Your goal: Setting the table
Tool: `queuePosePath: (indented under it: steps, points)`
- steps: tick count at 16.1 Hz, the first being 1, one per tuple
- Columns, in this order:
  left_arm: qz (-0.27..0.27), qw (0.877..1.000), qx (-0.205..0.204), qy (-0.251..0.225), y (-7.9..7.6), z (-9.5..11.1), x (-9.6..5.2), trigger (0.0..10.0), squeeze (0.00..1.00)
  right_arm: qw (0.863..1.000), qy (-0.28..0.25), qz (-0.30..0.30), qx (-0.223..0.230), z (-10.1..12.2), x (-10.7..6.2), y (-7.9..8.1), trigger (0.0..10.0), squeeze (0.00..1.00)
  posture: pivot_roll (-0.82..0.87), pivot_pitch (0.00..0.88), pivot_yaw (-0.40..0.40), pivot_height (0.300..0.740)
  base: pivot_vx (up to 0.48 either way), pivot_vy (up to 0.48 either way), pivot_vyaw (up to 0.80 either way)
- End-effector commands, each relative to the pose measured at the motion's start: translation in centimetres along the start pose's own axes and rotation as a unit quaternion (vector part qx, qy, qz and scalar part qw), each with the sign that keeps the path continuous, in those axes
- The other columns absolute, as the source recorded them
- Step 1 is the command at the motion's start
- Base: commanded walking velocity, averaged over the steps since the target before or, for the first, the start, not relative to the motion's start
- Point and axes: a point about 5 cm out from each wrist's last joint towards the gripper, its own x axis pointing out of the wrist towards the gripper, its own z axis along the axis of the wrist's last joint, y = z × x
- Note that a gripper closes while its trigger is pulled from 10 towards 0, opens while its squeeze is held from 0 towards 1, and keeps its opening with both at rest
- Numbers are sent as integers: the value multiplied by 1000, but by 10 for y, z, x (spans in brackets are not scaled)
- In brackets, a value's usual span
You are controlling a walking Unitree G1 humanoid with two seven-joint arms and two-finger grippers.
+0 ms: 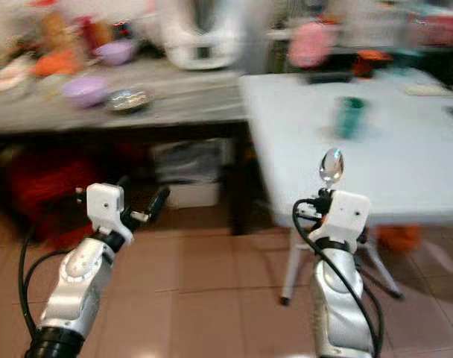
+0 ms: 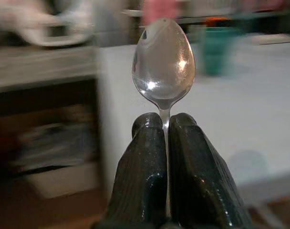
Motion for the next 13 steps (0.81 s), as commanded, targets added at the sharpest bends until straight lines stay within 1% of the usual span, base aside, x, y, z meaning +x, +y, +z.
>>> queuePosePath:
  steps: [1,6,7,8,10,11,13]
  points:
    - [9,1000,6,1,5,1,-1,10000,0,1000,-15,11,1,7,1,6,10000,0,10,0,20,740,0,480,525]
    - [7,1000,6,1,3,0,0,10000,0,1000,-18,15,4,7,1,6,10000,0,8,0,20,740,0,480,552]
    - [11,1000,6,1,3,0,0,10000,0,1000,-19,16,5,7,1,6,10000,0,9,0,19,740,0,0,450]
    - [10,1000,10,-2,3,1,0,10000,0,1000,-19,16,5,7,1,6,10000,0,9,0,19,740,0,0,0]
    - [-4,1000,17,-2,2,1,0,10000,0,1000,-20,17,4,7,2,6,10000,0,10,0,16,740,0,0,0]
    - [-15,1000,10,-5,1,2,-2,10000,0,1000,-23,19,3,8,2,6,10000,0,10,0,16,740,0,0,0]
    - [-23,1000,10,-7,1,2,-3,10000,0,999,-26,20,2,8,1,5,10000,0,10,0,16,740,0,0,0]
